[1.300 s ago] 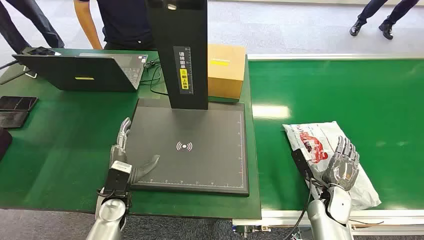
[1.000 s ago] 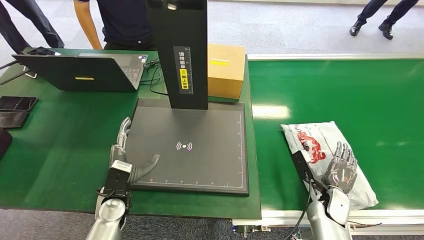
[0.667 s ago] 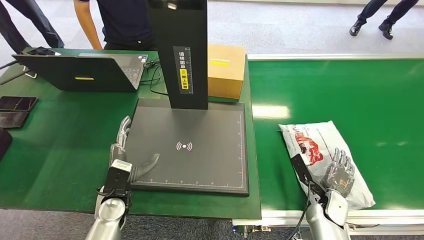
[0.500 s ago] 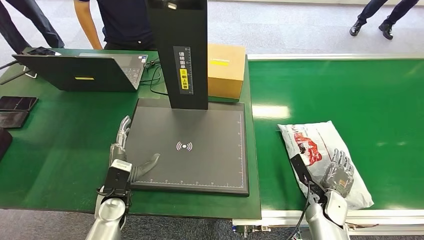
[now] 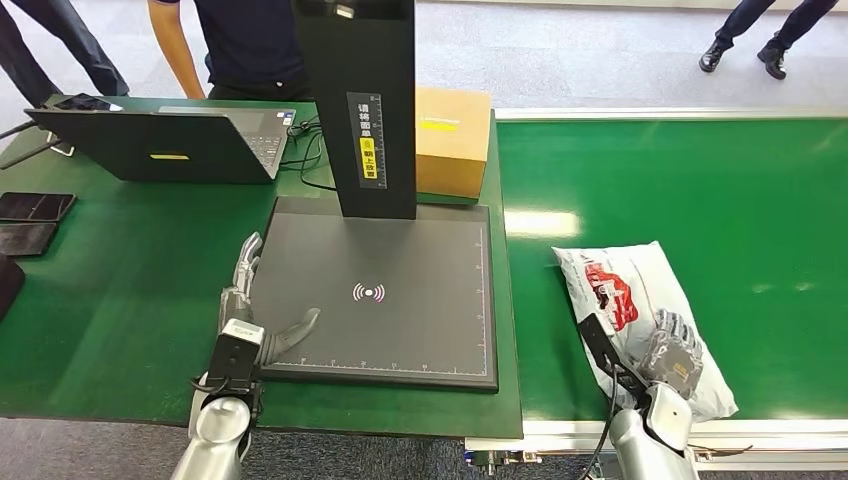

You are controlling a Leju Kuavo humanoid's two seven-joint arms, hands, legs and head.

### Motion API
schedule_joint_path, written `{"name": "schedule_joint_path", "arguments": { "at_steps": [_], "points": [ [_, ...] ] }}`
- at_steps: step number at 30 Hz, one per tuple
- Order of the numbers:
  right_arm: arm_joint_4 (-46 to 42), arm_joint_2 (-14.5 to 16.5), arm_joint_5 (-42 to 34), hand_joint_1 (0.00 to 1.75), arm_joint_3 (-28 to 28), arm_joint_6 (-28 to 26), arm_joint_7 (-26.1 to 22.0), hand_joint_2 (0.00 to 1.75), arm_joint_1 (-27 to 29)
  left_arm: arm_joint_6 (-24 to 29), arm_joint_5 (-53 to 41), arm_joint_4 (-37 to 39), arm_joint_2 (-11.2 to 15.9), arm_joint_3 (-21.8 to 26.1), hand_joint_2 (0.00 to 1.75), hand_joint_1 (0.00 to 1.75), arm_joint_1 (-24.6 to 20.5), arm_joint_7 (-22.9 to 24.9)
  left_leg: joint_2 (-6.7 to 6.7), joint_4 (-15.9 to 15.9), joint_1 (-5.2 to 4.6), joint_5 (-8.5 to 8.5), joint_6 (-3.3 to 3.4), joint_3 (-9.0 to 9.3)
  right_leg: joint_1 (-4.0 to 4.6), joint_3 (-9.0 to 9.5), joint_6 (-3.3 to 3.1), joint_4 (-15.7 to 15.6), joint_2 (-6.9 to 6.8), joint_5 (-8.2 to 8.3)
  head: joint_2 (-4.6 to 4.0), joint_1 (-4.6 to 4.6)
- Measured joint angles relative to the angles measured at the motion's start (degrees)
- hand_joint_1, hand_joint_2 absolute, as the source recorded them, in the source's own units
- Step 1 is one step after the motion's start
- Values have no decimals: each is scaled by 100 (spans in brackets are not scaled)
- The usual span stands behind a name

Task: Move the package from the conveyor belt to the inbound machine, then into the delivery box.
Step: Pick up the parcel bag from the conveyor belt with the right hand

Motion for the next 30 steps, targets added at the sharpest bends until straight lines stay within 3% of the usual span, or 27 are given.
{"name": "schedule_joint_path", "arguments": {
  "at_steps": [16,22,30],
  "points": [
    [-53,43,-131,159,-4,-501,-451,175,-87,-1,-72,-103,-57,20,175,0,102,61,-1,0,0,0,0,-1,0,0,0,0,-1,0,0,1],
    [-569,189,-366,161,45,-877,-841,175,75,-2,-74,-103,-72,34,175,0,107,56,-1,0,0,0,0,-5,0,-3,0,0,-1,-1,0,0],
    [-1677,509,-611,161,251,-1064,-1708,175,383,19,-71,-102,-77,56,175,0,104,-45,-1,-1,0,0,-1,-12,0,-13,-3,1,-1,-3,0,0]
  ]
}}
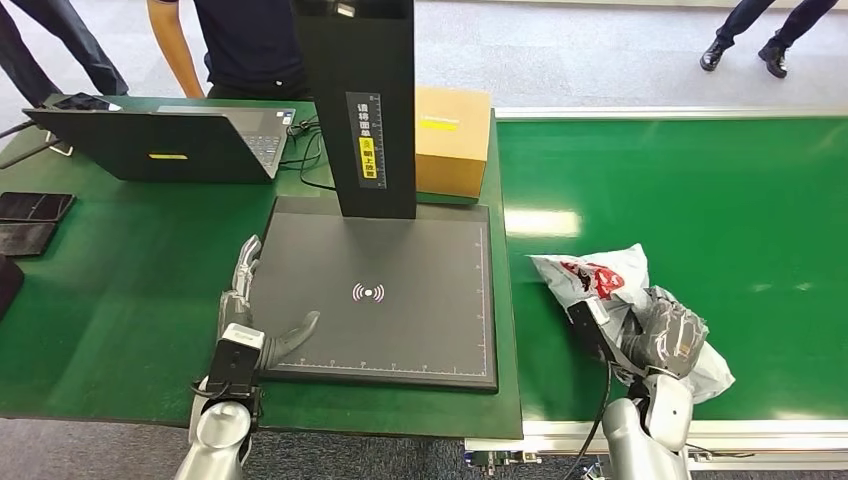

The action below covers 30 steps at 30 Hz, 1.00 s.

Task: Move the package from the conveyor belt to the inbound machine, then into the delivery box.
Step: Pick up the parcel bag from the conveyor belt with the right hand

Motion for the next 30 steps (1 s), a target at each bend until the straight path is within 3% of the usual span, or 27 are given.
{"name": "schedule_joint_path", "arguments": {
  "at_steps": [18,30],
  "points": [
    [-1589,844,-385,160,126,-26,-1942,175,161,122,132,112,0,33,175,0,-47,-207,0,0,0,0,0,-6,1,-7,-1,0,0,-1,0,0],
    [-1869,987,-822,161,1098,-29,-2421,175,219,170,269,299,2,-3,175,0,-185,-308,1,-1,0,1,-1,-7,0,-7,-1,1,1,-1,0,1]
  ]
}}
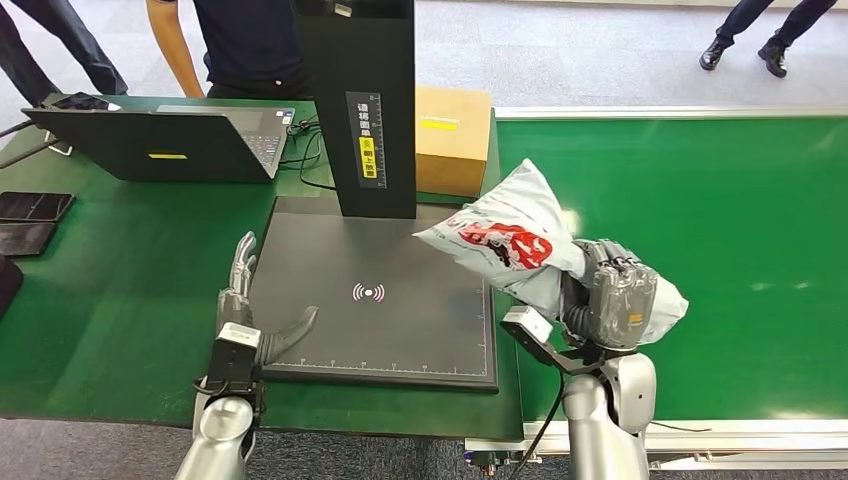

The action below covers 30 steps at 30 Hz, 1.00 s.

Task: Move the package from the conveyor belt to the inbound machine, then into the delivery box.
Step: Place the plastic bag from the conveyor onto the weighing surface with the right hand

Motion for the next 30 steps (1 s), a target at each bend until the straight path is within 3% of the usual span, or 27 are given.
{"name": "schedule_joint_path", "arguments": {
  "at_steps": [7,16,30],
  "points": [
    [143,-69,-528,163,929,0,172,175,-20,12,73,70,5,-68,175,0,-84,-2,0,-1,0,0,0,-1,1,-1,-1,0,0,0,0,-1],
    [828,-508,-1396,164,2446,114,547,175,-422,32,146,140,30,-82,175,0,-184,-6,0,-1,0,1,-1,-1,0,-1,-1,1,0,0,0,-1],
    [2378,-707,-2049,165,3264,443,247,175,-1126,120,261,219,72,-193,175,0,-259,-7,0,-1,0,1,-1,-2,1,-2,-1,1,0,0,0,-1]
  ]
}}
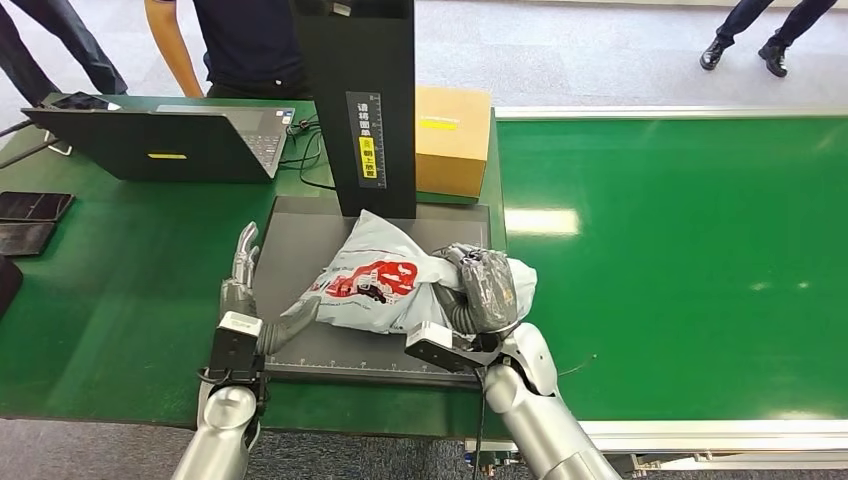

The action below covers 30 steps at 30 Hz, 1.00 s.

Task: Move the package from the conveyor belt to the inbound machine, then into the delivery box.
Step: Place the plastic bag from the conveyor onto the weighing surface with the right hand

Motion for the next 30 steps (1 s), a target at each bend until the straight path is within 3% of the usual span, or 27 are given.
{"name": "schedule_joint_path", "arguments": {
  "at_steps": [14,16,18,20,30],
  "points": [
    [1767,19,-266,162,247,-37,-316,175,-627,46,85,172,57,-169,175,0,-174,-1,0,0,0,0,0,3,0,1,0,0,1,0,0,-1],
    [1893,28,-246,110,259,-25,-287,175,-663,38,86,190,58,-171,175,0,-186,-1,0,0,0,0,0,3,0,1,0,0,1,0,0,-1],
    [2012,35,-213,31,266,10,-237,175,-711,33,88,204,59,-172,175,0,-195,-1,0,0,0,0,0,4,0,2,0,0,1,0,0,-1],
    [2120,39,-187,0,268,46,-189,175,-749,32,89,219,59,-174,175,0,-201,-1,0,0,0,0,0,5,0,2,0,0,1,0,0,-1],
    [2288,42,-348,0,268,23,-381,175,-790,22,69,235,61,-175,175,0,-208,-1,0,0,0,1,-1,6,0,3,0,0,1,1,0,-1]
  ]
}}
